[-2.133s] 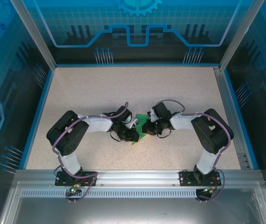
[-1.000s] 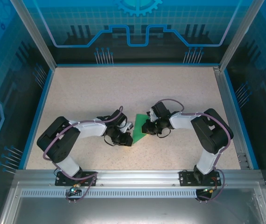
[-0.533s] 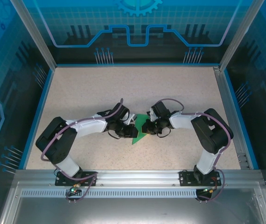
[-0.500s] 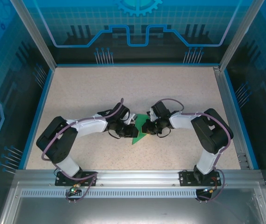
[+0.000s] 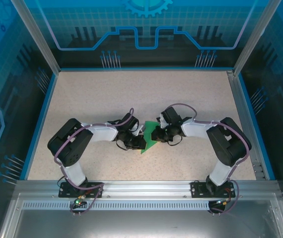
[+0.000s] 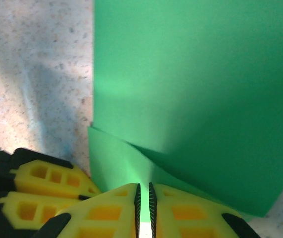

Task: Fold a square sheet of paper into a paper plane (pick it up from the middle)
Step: Third fold the triangle at the center of the table.

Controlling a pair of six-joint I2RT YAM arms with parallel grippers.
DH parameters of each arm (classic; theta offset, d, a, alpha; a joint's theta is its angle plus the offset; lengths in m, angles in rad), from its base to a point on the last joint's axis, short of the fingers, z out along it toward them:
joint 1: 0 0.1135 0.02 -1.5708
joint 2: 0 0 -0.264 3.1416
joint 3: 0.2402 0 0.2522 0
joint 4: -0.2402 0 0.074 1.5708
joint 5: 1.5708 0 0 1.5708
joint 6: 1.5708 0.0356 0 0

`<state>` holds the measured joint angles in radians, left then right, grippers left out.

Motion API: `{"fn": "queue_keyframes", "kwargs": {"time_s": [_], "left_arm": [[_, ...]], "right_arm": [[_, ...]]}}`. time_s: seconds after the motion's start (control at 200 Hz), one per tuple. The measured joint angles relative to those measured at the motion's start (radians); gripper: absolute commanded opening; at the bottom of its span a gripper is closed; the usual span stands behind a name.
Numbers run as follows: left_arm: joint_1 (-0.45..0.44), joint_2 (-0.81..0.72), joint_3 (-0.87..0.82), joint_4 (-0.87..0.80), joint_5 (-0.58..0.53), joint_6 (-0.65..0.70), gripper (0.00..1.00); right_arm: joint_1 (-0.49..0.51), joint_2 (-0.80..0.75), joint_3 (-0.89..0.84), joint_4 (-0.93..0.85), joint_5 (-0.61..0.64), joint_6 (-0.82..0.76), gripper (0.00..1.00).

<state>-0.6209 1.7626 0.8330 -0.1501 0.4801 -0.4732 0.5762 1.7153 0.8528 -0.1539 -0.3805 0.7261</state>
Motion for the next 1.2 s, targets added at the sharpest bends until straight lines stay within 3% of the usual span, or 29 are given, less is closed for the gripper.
{"fn": "queue_keyframes", "kwargs": {"time_s": [0.265,0.73,0.885,1.2], "left_arm": [[0.000,0.000,-0.001,0.001,0.000,0.000,0.13],[0.001,0.000,-0.001,0.000,-0.001,0.001,0.10],[0.001,0.000,-0.001,0.000,-0.001,0.001,0.10],[0.001,0.003,-0.005,0.023,-0.001,0.001,0.10]], "right_arm": [[0.077,-0.005,0.000,0.015,0.006,0.030,0.12],[0.072,0.035,-0.036,0.077,0.017,0.079,0.10],[0.041,0.035,-0.042,0.085,-0.010,0.076,0.11],[-0.137,0.054,-0.038,0.092,-0.061,0.019,0.11]]}}
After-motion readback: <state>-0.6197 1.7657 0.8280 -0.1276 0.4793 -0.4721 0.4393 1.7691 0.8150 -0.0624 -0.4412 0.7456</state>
